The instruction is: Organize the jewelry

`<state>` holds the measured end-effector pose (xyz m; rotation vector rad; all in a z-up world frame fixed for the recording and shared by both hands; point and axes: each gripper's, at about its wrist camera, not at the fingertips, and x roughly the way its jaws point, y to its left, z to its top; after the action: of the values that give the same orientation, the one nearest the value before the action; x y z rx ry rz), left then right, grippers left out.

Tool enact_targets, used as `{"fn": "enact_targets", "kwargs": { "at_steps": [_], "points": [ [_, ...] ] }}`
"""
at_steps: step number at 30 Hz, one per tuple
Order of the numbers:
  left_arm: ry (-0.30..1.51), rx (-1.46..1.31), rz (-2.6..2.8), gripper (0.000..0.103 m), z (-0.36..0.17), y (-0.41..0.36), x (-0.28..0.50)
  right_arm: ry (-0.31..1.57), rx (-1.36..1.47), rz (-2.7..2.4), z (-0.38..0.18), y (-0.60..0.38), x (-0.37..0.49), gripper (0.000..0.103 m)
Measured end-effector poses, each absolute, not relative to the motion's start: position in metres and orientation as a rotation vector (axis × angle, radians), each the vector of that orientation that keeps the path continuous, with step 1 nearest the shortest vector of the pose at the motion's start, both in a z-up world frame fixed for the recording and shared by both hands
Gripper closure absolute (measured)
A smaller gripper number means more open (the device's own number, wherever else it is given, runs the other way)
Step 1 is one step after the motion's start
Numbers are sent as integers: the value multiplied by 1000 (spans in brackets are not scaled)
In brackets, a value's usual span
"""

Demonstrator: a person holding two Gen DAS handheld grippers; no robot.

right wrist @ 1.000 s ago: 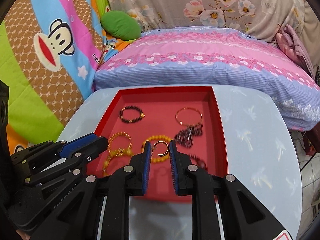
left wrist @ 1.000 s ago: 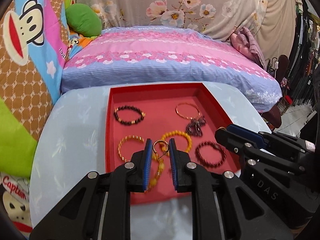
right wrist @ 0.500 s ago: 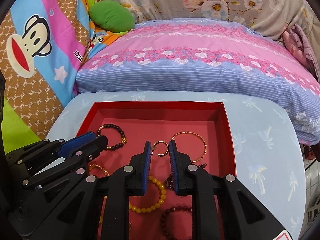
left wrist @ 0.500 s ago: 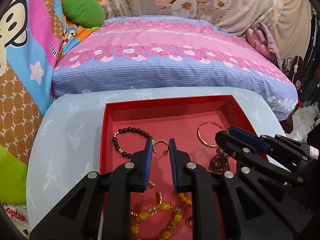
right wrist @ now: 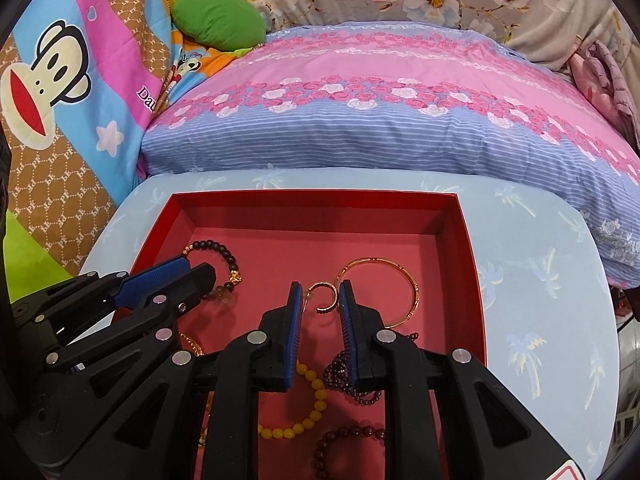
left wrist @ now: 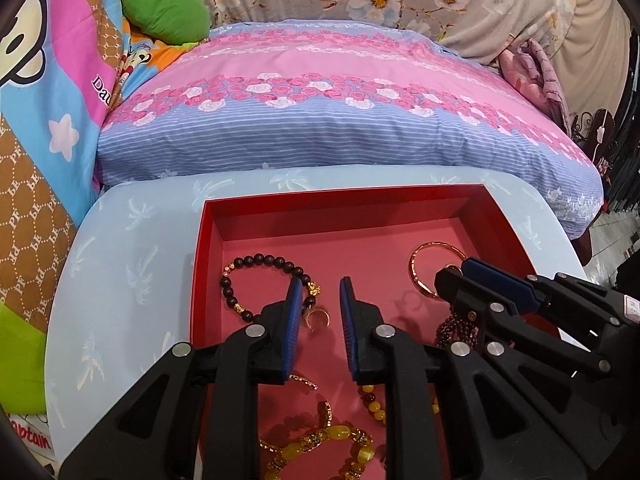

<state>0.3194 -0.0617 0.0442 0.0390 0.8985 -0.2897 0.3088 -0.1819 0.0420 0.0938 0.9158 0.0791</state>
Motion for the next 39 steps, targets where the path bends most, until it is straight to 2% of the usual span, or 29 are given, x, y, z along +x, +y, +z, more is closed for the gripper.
{"fn": "enact_targets", "kwargs": {
  "at_steps": [2, 15, 27, 34, 39],
  "points": [
    [894, 44, -281, 77, 44, -62, 319, 919, 95, 77, 42, -182, 309, 83],
    [874, 62, -255, 73, 51, -63, 312, 908, 88, 53, 47, -184, 301, 80],
    [805, 105, -220, 68, 74, -65, 258, 853, 94, 37, 68, -185, 247, 79],
    [803, 96, -214, 67, 79, -63, 227, 842, 90, 11, 74, -187, 214, 68],
    [797, 95, -202, 57, 82, -61, 206, 832, 89, -9, 75, -191, 193, 61]
  ]
}}
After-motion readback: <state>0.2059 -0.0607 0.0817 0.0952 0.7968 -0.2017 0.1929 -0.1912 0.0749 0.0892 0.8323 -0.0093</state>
